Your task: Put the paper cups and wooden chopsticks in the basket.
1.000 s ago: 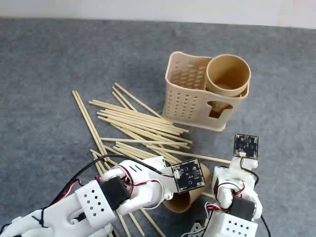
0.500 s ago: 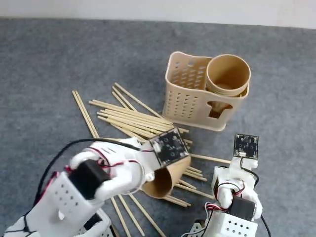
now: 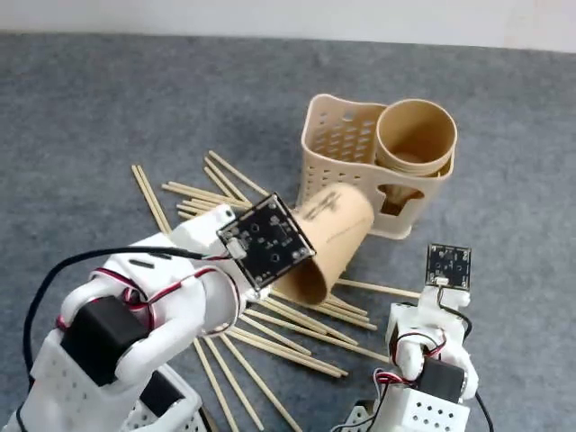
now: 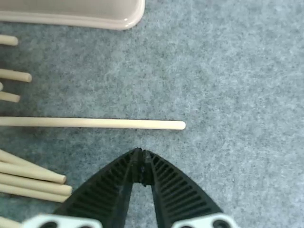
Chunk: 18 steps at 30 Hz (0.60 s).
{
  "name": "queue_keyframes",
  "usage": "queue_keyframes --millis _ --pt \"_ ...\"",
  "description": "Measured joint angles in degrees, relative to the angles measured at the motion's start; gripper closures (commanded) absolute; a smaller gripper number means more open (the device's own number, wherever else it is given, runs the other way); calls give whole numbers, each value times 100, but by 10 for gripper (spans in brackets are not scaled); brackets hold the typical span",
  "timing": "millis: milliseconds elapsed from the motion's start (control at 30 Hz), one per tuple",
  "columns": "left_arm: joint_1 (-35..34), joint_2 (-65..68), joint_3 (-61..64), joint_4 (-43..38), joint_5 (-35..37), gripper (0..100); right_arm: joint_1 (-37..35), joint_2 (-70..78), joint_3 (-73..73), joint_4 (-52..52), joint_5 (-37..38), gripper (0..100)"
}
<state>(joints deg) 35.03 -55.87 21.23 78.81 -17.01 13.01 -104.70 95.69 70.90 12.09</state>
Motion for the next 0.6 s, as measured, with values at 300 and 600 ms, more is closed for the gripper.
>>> queue_keyframes --millis 300,600 --pt "-18 44 0 -1873 563 994 0 0 0 0 0 993" --pt "105 1582 -756 -2549 598 994 0 0 0 0 0 993"
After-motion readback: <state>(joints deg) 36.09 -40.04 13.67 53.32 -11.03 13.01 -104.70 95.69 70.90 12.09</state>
